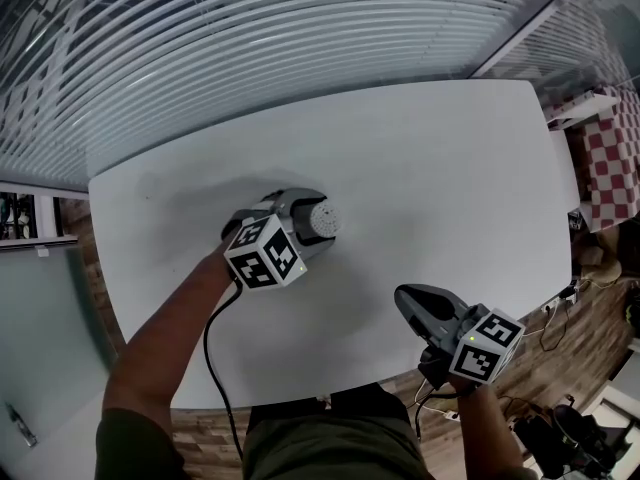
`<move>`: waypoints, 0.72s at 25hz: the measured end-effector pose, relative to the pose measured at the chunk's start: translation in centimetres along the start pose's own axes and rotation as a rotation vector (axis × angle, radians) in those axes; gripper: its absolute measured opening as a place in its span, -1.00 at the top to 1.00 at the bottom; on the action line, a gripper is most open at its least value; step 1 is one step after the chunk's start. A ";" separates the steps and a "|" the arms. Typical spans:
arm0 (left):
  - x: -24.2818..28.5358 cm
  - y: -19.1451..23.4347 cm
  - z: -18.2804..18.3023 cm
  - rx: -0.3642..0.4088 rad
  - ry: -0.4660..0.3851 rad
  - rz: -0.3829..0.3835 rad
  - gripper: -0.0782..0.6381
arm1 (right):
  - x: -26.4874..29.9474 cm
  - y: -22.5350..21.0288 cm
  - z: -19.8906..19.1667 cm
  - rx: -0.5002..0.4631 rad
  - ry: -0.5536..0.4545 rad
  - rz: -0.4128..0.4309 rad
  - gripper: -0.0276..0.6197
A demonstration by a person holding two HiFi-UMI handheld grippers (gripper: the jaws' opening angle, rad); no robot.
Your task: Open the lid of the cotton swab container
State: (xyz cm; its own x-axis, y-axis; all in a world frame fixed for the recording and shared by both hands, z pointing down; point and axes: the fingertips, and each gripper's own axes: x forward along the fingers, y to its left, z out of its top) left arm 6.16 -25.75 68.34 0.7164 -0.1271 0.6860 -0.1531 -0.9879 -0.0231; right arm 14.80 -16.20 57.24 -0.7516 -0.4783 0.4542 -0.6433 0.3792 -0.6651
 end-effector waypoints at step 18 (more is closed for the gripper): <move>-2.6 0.6 1.5 -0.061 -0.051 0.057 0.04 | -0.7 2.0 2.4 -0.059 -0.051 -0.011 0.89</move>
State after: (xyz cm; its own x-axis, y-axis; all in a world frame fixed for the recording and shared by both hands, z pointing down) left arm 5.15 -26.14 65.45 0.7386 -0.1887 0.6472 -0.2346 -0.9720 -0.0157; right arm 14.44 -17.00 54.19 -0.7368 -0.5222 0.4294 -0.6603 0.4193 -0.6230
